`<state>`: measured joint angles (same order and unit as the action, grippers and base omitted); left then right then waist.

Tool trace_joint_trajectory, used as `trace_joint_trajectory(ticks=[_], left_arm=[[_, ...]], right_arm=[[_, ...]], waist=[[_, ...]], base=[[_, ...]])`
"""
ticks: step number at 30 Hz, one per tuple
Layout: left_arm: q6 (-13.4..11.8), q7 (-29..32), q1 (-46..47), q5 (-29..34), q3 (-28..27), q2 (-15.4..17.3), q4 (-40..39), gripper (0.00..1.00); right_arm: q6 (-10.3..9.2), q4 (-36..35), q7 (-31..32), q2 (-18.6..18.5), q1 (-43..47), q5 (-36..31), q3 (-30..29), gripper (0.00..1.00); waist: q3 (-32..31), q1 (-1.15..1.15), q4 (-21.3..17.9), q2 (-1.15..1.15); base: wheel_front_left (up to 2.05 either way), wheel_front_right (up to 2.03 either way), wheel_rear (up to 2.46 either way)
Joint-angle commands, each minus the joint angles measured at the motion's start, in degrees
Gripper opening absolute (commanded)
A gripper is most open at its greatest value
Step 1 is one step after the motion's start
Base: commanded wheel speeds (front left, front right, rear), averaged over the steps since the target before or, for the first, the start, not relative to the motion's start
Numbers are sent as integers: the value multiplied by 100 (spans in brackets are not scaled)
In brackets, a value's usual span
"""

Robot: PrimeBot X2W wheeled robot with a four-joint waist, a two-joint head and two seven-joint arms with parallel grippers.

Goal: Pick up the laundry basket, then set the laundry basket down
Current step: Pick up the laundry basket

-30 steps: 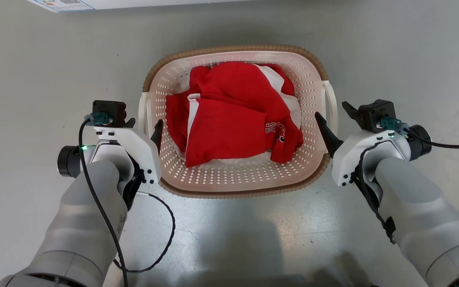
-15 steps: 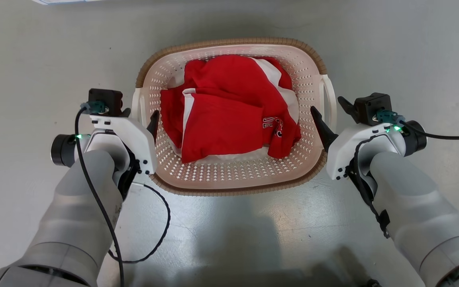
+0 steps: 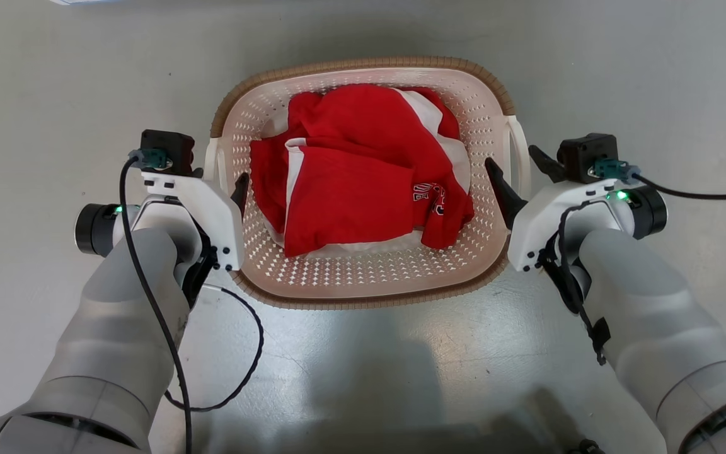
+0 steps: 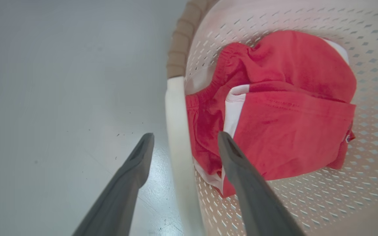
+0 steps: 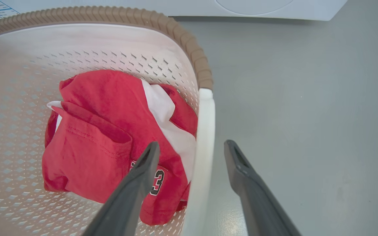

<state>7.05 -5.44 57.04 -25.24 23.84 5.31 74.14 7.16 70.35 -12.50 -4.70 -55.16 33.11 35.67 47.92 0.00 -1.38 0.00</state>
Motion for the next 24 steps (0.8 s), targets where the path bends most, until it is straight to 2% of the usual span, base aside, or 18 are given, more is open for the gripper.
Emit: trace_joint_trajectory(ticks=[1, 24], left_arm=[[-51, 48, 5, -42, -66, 189, -21, 100], [-95, 177, 104, -132, 76, 268, -19, 100]], right_arm=[[33, -4, 48, 113, 170, 76, 111, 100], [33, 121, 225, 94, 37, 614, 415, 100]], waist=[[3, 0, -3, 0], [40, 0, -21, 0]], base=[[0, 0, 0], [0, 0, 0]])
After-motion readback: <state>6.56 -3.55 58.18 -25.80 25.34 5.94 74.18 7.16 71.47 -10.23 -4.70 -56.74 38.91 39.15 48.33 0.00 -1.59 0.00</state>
